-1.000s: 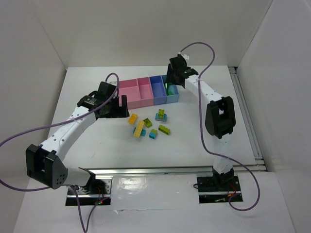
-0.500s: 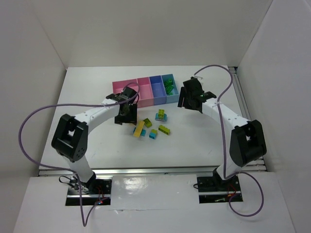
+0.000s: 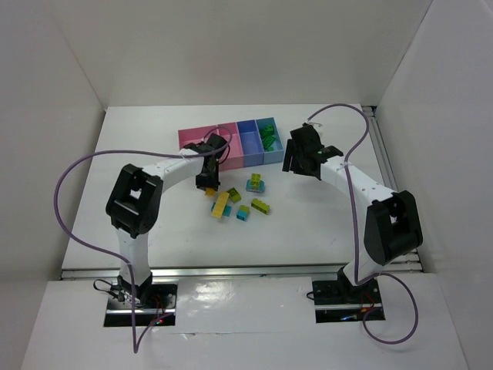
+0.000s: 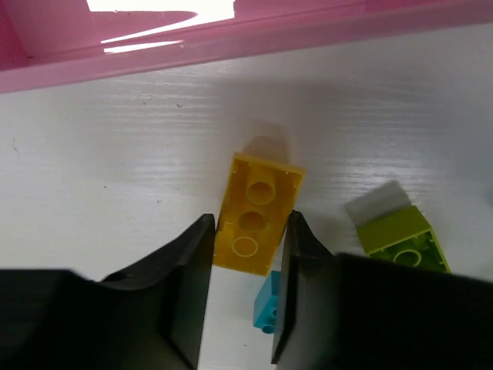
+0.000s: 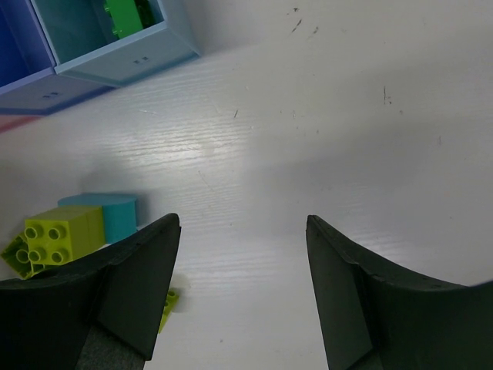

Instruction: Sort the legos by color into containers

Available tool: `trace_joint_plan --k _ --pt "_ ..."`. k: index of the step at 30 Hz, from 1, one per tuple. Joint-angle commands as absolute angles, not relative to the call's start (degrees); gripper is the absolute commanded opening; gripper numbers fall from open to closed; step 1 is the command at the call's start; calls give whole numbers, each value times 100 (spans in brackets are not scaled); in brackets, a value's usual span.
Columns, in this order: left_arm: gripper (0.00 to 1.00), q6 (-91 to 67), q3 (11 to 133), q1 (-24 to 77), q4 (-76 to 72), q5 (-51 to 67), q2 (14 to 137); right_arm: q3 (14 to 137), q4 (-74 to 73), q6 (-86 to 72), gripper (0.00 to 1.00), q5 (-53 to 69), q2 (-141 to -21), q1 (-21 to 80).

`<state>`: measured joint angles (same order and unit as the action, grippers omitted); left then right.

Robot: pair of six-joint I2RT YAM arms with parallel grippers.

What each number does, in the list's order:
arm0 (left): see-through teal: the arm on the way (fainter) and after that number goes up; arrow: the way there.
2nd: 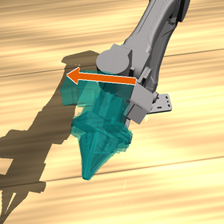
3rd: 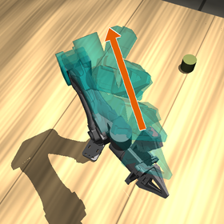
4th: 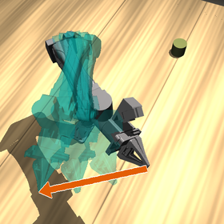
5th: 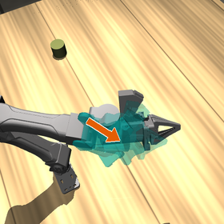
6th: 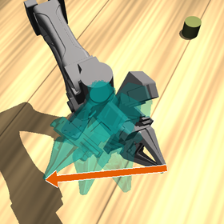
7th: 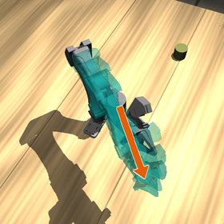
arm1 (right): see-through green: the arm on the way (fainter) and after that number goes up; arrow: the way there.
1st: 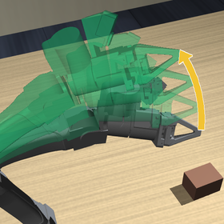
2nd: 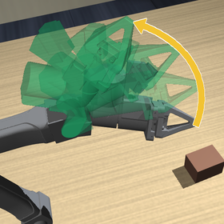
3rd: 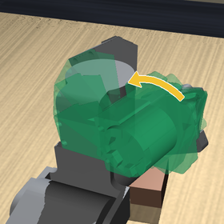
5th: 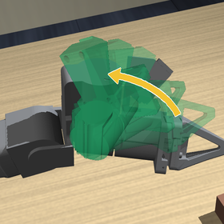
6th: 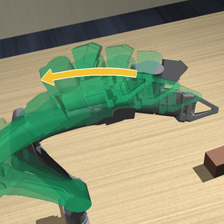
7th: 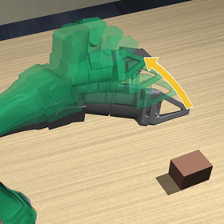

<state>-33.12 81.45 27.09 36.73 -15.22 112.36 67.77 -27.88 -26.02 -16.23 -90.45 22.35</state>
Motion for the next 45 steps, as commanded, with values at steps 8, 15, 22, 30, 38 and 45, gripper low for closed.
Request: trace_joint_plan --k 8,15,22,30,38,45 --pt "26 -3094 8551 2689 3850 -1573 10899 6908 -2874 -2566 74 -1811 -8745 2276" --pt "26 -2918 9411 2435 4341 -1696 10521 6961 -2979 -2566 74 -1863 -8640 2276" --pt "27 -2786 10772 1785 4639 -1574 11519 6803 -3032 -2566 77 -1591 -8333 2329" --pt "90 -2734 11654 1450 4816 -1267 12209 6355 -3146 -2672 78 -1485 -7928 2443" --pt "83 -2435 9892 2302 4650 -906 10621 6091 -3076 -2777 78 -1239 -7937 2496" --pt "94 -2435 8440 3110 4518 -782 9914 6091 -3076 -2830 78 -1239 -8112 2602"
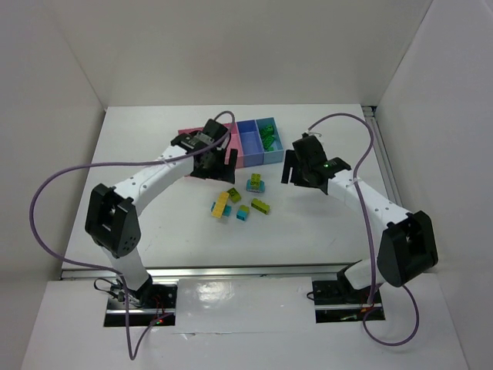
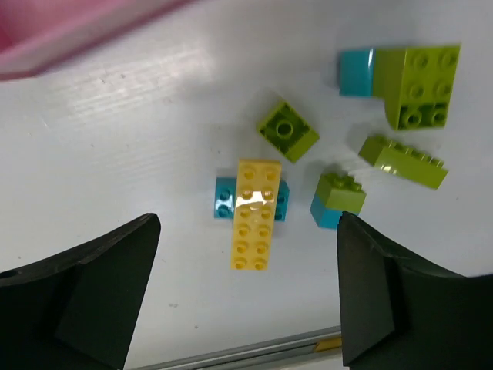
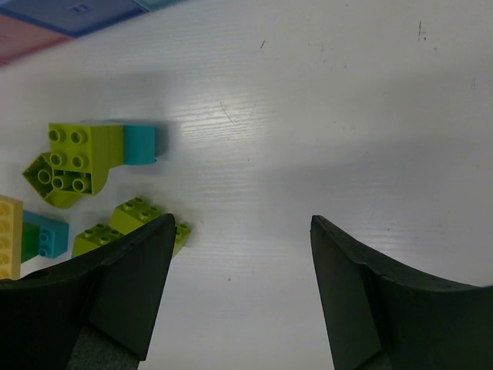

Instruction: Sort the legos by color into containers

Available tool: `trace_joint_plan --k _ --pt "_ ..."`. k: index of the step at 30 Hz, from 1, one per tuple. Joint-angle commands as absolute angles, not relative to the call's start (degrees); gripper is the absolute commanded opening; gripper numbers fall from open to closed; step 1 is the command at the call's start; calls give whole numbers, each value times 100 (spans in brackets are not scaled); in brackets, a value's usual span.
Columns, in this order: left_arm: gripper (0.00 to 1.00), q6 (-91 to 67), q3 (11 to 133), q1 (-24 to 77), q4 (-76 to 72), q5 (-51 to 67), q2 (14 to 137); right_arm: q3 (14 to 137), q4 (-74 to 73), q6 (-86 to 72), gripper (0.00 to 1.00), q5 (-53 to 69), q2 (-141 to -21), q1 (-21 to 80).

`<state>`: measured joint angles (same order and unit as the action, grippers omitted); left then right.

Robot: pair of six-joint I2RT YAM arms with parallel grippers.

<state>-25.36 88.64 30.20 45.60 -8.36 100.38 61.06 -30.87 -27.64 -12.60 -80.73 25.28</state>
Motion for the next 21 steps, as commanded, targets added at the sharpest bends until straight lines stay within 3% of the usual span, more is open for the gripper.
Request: trace_joint_plan --k 1,14,21 --pt "93 -2487 8359 3268 4518 -782 9914 6091 -3024 -2830 78 -1239 -8112 2602" --pt "75 -2786 7928 3612 4263 -984 10397 6091 -3023 -2830 78 -1292 -8112 2654" --pt "74 -2839 7953 3612 4140 -1204 10493 6038 -3023 -2830 78 -1292 -8112 2707"
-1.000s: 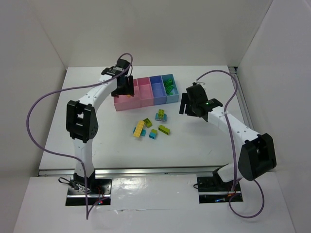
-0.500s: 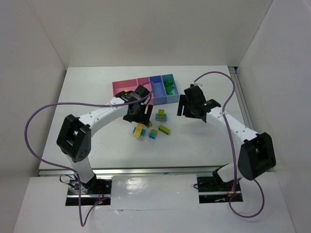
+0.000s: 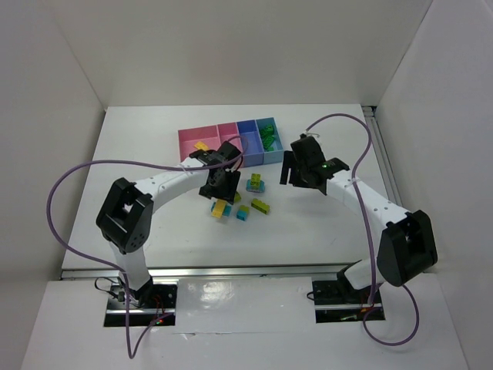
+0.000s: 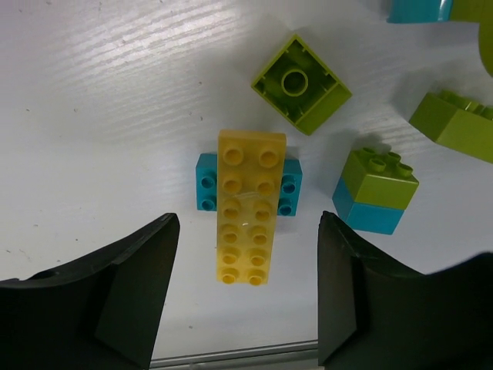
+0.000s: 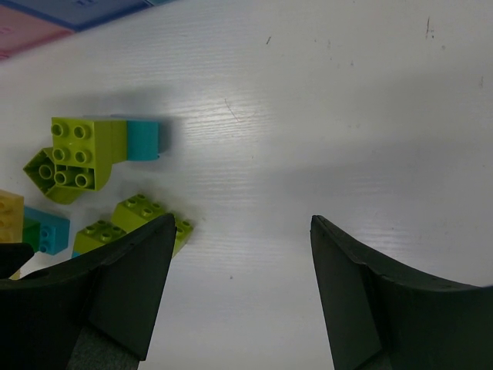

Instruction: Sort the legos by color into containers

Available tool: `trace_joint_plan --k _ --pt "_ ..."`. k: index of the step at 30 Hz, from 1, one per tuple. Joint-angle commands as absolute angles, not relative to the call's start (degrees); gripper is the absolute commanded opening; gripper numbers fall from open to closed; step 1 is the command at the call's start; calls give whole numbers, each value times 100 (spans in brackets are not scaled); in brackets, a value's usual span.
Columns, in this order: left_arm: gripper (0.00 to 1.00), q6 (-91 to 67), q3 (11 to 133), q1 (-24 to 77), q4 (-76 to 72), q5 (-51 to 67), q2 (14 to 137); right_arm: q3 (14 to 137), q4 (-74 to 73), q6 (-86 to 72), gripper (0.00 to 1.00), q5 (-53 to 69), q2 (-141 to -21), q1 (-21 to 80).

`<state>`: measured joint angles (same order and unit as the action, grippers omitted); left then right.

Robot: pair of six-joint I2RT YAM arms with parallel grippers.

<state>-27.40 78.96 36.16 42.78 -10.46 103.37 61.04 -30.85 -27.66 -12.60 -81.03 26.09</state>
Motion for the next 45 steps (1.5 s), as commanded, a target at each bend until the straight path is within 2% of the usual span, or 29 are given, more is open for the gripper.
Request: trace_joint_plan --k 1,10,11,14,15,19,24,29,33,36,40,45 --pt "74 -2908 8015 3612 4140 -1204 10564 6038 -3023 -2830 78 -1292 -8112 2707" --pt "57 -2971 8411 3612 4140 -1256 11013 6038 -3023 -2830 78 -1292 -8165 2707" --pt "50 -2971 8411 3612 4140 -1257 11013 6038 -3023 -2830 78 -1292 -8165 2707" --pt "40 -2971 8472 3612 4201 -1257 10847 6038 -3023 -2830 78 -1239 -8165 2707" --pt "39 -2971 8473 3612 4201 -1257 10794 6038 -3023 -2769 78 -1065 -8165 2707" --pt "21 -2629 8709 3455 4386 -925 10469 5915 -2822 -2418 78 -441 -7964 2760" --pt "4 -1953 8640 2876 4255 455 9890 5810 -2471 -1689 78 1121 -7603 2760" --pt "0 -1644 8709 2304 4122 2142 9677 5871 -2285 -1302 78 1757 -7199 2961" --pt "0 -1442 9104 1943 4289 3957 9869 6064 -2232 -818 84 1539 -7093 3330" --pt "0 -1389 9229 1829 4368 4639 10160 6152 -2232 -336 84 1178 -7163 3734" --pt "0 -1327 9360 1767 4368 5237 10414 5179 -823 288 86 256 -6515 4586" --pt "0 -1327 9413 1661 4228 5932 10529 4123 675 729 86 -105 -5740 4860"
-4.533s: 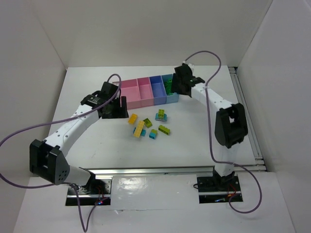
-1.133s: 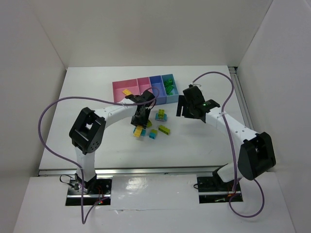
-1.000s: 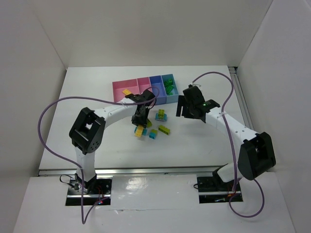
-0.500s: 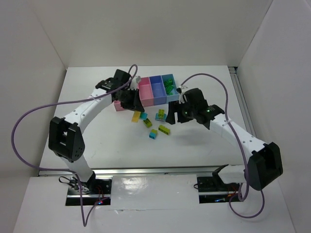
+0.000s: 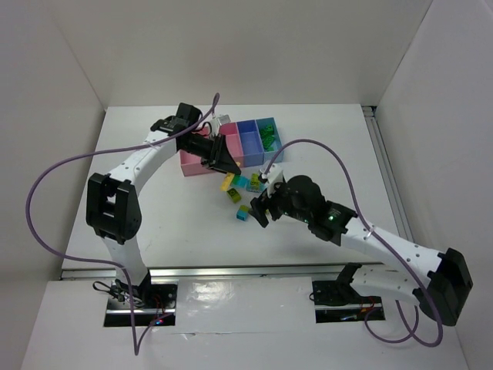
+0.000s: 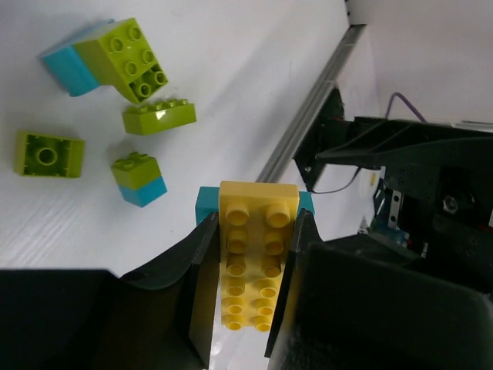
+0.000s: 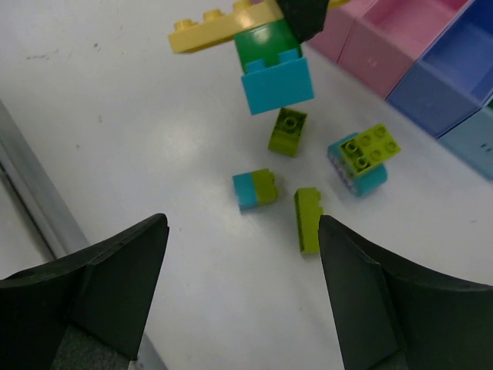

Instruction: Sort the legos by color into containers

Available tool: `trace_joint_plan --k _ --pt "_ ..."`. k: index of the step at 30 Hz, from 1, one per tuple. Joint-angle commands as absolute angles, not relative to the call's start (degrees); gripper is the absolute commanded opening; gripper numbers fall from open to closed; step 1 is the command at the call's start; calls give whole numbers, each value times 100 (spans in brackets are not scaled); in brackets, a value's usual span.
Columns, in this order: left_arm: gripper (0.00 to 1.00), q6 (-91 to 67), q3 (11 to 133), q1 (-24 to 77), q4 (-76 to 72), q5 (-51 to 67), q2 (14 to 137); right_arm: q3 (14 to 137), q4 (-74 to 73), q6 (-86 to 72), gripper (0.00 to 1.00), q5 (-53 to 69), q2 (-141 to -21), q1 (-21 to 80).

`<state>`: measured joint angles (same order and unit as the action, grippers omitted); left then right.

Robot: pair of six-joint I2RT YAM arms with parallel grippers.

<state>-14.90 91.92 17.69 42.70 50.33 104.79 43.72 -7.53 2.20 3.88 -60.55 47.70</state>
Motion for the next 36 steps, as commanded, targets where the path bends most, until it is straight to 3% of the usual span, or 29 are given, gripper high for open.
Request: trace_joint_plan --k 1,14,29,30,34,36 --pt "0 -1327 9413 1661 4228 5985 10529 4070 859 799 86 -166 -5739 4860" --pt "0 -1274 9247 1556 4228 6372 10424 4429 1977 1248 84 -105 -6960 5098" --pt "0 -1169 9185 1503 4333 6486 10371 4711 2619 1195 72 17 -7496 5098" --pt "0 -1169 9185 1503 4333 6486 10371 4711 2671 1143 70 18 -7549 5098" --pt "0 -1169 9132 1503 4333 6547 10371 4816 2733 1090 46 157 -7672 5098" --pt "0 -1169 9132 1503 4333 6548 10371 4878 2681 1090 42 210 -7673 5098"
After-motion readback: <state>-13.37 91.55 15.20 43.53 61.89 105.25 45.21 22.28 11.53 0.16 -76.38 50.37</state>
